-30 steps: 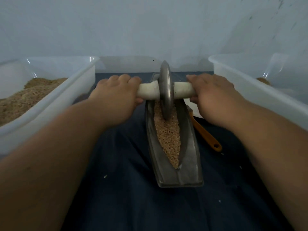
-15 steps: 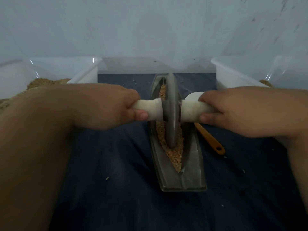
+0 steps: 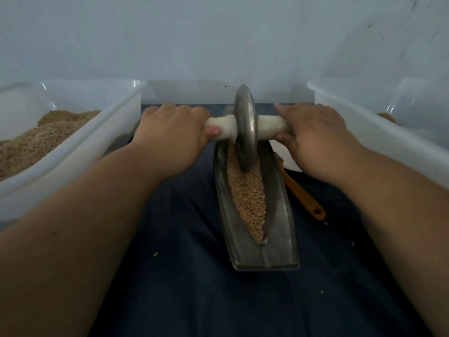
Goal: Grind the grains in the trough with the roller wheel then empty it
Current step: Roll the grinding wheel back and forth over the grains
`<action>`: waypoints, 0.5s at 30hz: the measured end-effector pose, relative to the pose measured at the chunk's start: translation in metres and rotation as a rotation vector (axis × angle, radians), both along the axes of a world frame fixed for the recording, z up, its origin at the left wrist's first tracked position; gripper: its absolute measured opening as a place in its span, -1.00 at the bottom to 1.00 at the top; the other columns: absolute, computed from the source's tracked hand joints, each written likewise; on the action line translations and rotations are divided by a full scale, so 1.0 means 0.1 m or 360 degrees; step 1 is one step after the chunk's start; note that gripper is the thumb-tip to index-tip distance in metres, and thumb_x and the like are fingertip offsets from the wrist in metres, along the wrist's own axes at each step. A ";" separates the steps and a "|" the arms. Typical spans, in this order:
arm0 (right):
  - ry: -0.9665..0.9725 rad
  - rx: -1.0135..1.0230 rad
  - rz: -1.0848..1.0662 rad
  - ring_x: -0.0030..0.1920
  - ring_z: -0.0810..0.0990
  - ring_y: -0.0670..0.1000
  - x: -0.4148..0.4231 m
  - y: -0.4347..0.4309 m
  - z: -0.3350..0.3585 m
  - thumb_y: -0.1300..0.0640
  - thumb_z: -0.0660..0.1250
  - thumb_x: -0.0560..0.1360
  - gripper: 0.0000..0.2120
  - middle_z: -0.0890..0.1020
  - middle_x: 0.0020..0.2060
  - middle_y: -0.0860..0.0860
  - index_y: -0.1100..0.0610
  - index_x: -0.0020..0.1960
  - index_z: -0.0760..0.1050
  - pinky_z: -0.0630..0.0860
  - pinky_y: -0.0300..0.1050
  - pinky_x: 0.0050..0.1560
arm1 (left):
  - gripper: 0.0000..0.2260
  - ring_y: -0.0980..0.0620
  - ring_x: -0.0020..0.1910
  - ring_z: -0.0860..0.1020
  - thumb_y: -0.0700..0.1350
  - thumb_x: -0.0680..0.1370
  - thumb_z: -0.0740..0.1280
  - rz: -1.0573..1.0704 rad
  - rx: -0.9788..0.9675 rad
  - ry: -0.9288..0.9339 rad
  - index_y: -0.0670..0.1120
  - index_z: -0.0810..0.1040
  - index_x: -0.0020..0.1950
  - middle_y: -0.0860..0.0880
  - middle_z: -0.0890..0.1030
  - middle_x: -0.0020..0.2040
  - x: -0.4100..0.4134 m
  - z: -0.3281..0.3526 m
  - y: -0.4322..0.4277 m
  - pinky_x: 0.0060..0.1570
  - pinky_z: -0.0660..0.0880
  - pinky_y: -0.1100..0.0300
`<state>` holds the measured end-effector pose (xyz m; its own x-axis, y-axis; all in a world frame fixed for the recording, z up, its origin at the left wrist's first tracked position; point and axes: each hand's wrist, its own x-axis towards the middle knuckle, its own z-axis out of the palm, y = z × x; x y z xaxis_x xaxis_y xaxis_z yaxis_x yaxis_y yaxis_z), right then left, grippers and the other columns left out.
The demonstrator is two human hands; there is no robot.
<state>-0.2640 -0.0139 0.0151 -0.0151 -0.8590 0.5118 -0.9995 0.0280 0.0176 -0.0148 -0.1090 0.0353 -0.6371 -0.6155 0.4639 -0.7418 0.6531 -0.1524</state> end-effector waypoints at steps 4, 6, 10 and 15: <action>0.0059 -0.0076 -0.0015 0.33 0.39 0.22 -0.04 -0.08 -0.11 -0.08 0.22 0.57 -0.42 0.45 0.34 0.15 0.07 0.52 0.18 0.06 0.12 0.46 | -0.53 -0.18 0.12 0.47 0.20 0.57 -0.02 0.0071 -0.0115 0.0075 -0.02 0.47 0.25 -0.09 0.57 0.12 -0.07 -0.08 0.02 0.16 0.31 -0.07; 0.0072 -0.0013 -0.0032 0.30 0.41 0.23 -0.02 -0.04 -0.07 -0.14 0.20 0.56 -0.40 0.47 0.32 0.16 0.08 0.52 0.20 0.18 0.14 0.41 | -0.55 -0.17 0.09 0.49 0.21 0.58 0.01 -0.0010 -0.0036 0.0068 -0.03 0.45 0.25 -0.10 0.56 0.11 -0.04 -0.07 0.00 0.09 0.36 -0.06; -0.0032 0.0233 -0.0008 -0.02 0.52 0.08 0.13 0.16 0.23 -0.21 0.22 0.51 -0.59 0.56 -0.01 0.02 -0.06 0.28 0.46 0.43 -0.01 -0.07 | -0.62 -0.04 -0.14 0.49 0.31 0.53 0.01 -0.0195 0.0200 -0.0105 0.05 0.40 0.00 0.03 0.48 -0.12 0.09 0.08 0.04 -0.18 0.34 0.06; 0.0010 0.0642 0.0131 -0.18 0.52 -0.16 0.25 0.51 0.58 -0.41 0.09 0.33 -0.54 0.57 -0.17 -0.18 -0.24 0.10 0.47 0.39 -0.16 -0.25 | -0.41 0.14 -0.28 0.53 0.54 0.26 -0.03 -0.0162 0.0996 -0.0379 0.09 0.45 -0.15 0.03 0.57 -0.26 0.29 0.35 0.21 -0.20 0.41 0.10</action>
<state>-0.2391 0.0375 0.0726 0.0639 -0.9890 0.1336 -0.9979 -0.0622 0.0169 0.0139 -0.0876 0.0702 -0.7468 -0.6541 -0.1204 -0.6650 0.7362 0.1254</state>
